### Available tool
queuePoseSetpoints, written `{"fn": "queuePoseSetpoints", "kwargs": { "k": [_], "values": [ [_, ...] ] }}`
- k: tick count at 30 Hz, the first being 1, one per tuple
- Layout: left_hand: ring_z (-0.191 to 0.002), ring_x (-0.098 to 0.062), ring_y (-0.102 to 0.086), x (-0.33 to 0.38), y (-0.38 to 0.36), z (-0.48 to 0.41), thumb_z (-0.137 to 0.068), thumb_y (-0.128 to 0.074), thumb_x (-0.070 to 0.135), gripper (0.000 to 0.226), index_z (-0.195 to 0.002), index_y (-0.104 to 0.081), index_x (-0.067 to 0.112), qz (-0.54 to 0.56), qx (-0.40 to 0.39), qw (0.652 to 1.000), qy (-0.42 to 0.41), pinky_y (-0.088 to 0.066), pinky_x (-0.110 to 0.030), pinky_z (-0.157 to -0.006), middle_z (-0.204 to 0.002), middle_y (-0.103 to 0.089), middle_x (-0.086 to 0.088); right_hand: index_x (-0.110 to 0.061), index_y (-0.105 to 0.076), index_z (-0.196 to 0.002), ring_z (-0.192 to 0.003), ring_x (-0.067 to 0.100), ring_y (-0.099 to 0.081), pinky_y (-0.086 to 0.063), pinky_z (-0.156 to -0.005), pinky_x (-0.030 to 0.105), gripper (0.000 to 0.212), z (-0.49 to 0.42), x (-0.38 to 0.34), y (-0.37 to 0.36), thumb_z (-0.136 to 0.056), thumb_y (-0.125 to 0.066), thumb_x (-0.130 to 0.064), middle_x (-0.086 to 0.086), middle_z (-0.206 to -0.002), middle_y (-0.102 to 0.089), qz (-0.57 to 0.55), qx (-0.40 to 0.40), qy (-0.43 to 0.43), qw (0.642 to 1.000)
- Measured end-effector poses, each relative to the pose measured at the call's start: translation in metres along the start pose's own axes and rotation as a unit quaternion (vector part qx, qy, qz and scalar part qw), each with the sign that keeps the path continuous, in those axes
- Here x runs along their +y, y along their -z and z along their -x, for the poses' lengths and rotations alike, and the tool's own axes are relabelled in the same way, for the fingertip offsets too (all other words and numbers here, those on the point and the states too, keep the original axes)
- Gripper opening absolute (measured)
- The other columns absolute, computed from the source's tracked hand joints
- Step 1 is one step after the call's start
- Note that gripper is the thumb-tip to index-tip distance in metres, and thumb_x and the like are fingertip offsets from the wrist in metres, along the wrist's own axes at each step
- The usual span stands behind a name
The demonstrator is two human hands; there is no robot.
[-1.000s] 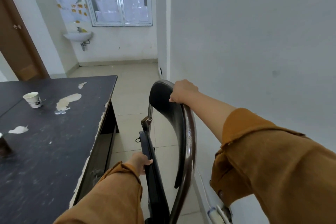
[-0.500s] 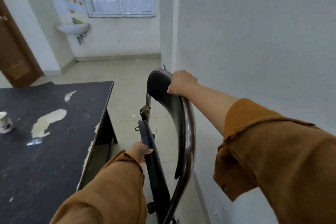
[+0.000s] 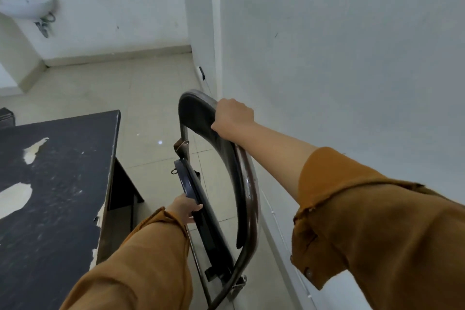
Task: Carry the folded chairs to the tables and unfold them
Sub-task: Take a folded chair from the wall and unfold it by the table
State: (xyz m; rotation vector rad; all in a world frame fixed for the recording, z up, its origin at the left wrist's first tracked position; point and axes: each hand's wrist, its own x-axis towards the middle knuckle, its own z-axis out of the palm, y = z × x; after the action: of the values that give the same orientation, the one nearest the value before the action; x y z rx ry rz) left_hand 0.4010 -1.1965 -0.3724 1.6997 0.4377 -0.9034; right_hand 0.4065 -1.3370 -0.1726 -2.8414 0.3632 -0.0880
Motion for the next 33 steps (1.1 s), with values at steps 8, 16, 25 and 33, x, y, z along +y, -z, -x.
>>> {"fn": "queuePoseSetpoints", "kwargs": {
  "k": [8,16,25,33],
  "values": [
    [-0.122,-0.034,-0.050,0.019,0.022,-0.030,-0.091,-0.050,-0.012,0.050,-0.136,-0.041,0.005,-0.026,0.000,1.000,0.011,-0.042,-0.045,-0.105,-0.127,-0.054,-0.015,-0.009,-0.057,-0.111,-0.093,0.023,-0.061,-0.038,-0.066,0.028,0.023,-0.035,-0.021,-0.010,-0.089,-0.055,-0.010,0.005,-0.106,-0.063,0.028,-0.002,-0.037,0.999],
    [-0.134,-0.038,-0.037,-0.004,0.015,-0.032,-0.085,-0.064,0.001,0.092,-0.152,-0.002,0.013,-0.145,0.097,0.985,0.005,-0.037,-0.048,-0.108,-0.148,-0.033,-0.019,-0.007,-0.048,-0.122,-0.096,0.022,-0.061,-0.037,-0.060,0.026,0.035,-0.019,-0.036,-0.023,-0.089,-0.056,-0.012,0.008,-0.112,-0.062,-0.021,-0.007,-0.062,0.998],
    [-0.120,-0.033,-0.051,-0.048,-0.008,-0.010,-0.082,-0.068,0.002,0.107,-0.151,0.010,0.026,-0.239,0.144,0.960,-0.030,-0.044,-0.041,-0.103,-0.141,-0.040,-0.019,-0.004,-0.040,-0.134,-0.056,0.014,-0.042,-0.024,-0.045,0.024,0.039,0.005,-0.032,-0.021,-0.097,-0.043,-0.015,0.003,-0.099,-0.059,0.000,0.020,-0.047,0.999],
    [-0.111,-0.031,-0.056,-0.078,-0.020,0.009,-0.088,-0.060,0.004,0.096,-0.151,0.008,0.030,-0.219,0.167,0.959,-0.064,-0.048,-0.040,-0.099,-0.137,-0.045,-0.018,0.003,-0.005,-0.149,-0.117,0.032,-0.047,-0.041,-0.073,0.032,0.088,0.043,-0.030,-0.026,-0.087,-0.062,-0.020,0.022,-0.141,-0.033,0.057,0.006,0.023,0.998]
  ]
}}
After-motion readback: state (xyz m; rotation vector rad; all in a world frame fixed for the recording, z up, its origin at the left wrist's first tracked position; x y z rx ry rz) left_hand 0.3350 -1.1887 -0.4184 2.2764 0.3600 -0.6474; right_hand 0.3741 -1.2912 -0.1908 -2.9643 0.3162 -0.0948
